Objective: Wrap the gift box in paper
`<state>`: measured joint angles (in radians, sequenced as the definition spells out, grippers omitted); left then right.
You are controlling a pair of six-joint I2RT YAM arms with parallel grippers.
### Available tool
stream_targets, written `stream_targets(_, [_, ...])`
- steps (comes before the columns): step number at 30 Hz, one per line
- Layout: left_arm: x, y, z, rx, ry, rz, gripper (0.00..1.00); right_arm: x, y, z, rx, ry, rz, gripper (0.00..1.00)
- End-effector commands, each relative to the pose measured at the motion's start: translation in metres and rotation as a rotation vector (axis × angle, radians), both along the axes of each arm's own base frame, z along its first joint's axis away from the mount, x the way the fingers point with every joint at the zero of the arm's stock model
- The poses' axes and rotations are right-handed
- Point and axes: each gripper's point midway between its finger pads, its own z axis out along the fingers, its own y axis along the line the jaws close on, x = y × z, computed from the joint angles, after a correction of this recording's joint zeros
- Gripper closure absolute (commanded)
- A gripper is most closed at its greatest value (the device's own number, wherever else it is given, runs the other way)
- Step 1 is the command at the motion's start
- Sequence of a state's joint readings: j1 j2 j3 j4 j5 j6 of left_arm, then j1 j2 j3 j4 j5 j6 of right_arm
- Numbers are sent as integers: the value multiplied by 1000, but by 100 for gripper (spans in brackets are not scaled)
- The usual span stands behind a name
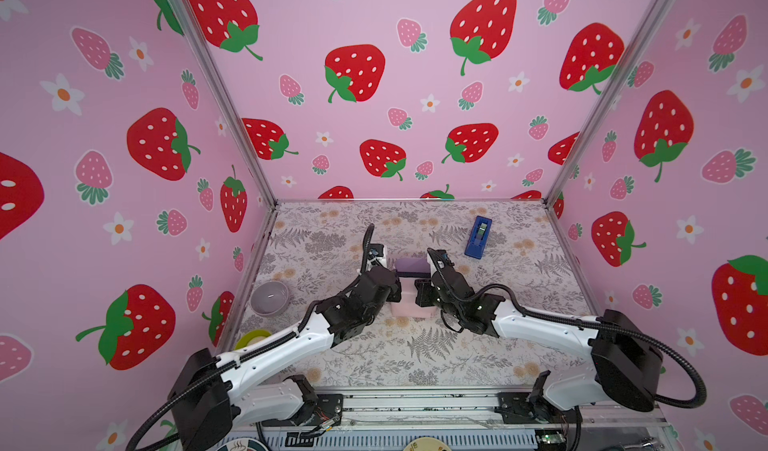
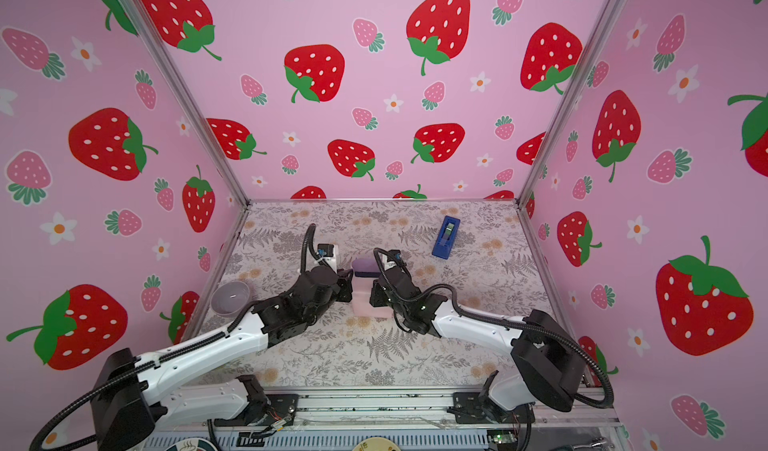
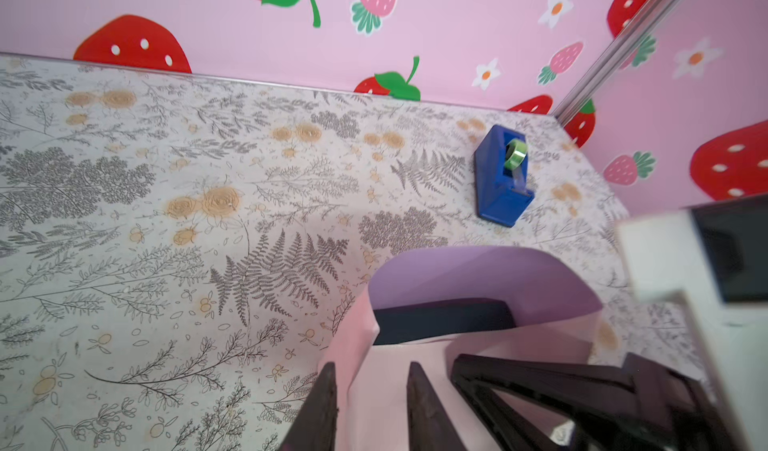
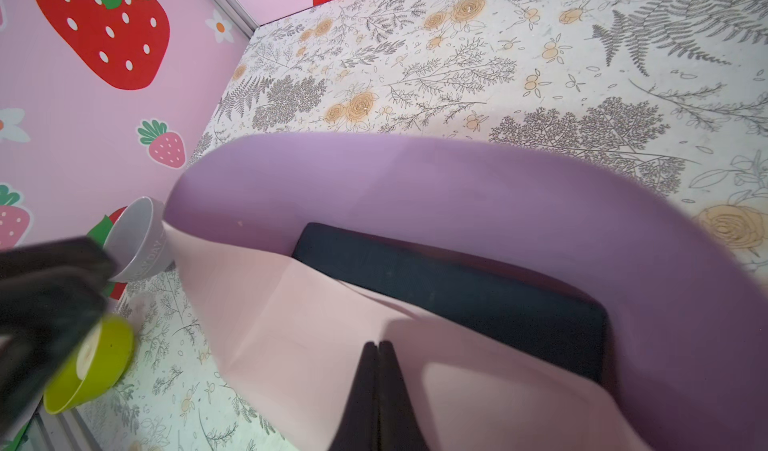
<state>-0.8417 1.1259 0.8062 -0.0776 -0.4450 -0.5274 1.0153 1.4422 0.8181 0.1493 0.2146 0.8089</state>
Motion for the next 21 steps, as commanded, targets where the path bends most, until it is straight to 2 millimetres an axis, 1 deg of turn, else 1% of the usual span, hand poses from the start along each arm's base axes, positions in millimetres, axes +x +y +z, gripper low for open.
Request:
stream_targets(1, [2, 24, 1, 12, 4, 66, 68, -8, -19, -38, -105, 85, -13, 95])
stream_targets(3, [4, 35, -11, -10, 44, 93, 68, -8, -19, -38, -103, 87, -13, 95])
stream_targets(6, [9, 39, -31, -64, 99, 92, 68, -9, -18, -37, -99, 89, -10, 95])
stream_targets(11, [17, 28, -51, -194, 136, 38, 66, -9, -18, -37, -96, 91, -9, 95])
stream_targets(14, [20, 19, -58, -278, 140, 11, 65, -8, -16, -36, -87, 95, -4, 95])
stream_targets(21, [27, 8, -76, -331, 166, -12, 63, -8, -15, -33, -70, 98, 0, 95])
